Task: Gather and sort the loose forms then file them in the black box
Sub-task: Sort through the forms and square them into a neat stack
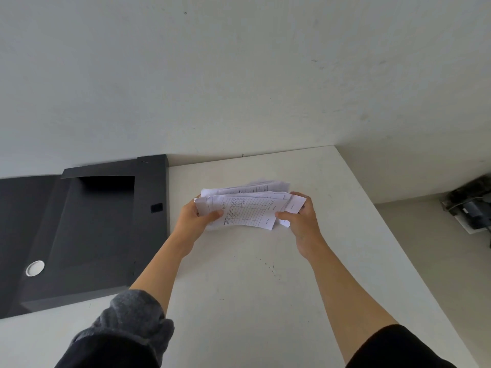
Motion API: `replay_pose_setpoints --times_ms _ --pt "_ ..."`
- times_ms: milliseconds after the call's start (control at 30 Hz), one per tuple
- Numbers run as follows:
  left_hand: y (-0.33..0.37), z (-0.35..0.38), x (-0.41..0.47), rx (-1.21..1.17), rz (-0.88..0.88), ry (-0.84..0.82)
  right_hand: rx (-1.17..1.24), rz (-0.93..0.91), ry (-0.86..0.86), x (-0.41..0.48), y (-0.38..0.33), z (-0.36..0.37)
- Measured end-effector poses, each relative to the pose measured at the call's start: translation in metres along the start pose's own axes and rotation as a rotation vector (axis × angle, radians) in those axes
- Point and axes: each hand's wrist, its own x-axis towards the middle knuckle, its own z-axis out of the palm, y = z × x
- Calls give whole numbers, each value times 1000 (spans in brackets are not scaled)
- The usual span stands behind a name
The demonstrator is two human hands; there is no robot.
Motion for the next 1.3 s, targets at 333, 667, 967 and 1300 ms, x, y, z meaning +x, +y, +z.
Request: replay_pose_setpoints --times_ms 333,667,967,1300 --pt "-3 -6 3 23 -3 -77 -80 -14 -86 2 -11 8" --pt "8 29 4 32 81 220 -247 -114 23 5 -7 26" --pt "12 22 4 -27 70 270 -270 -135 93 2 -11 23" --pt "7 24 2 73 68 128 -334 -24 -58 -1 -12 28"
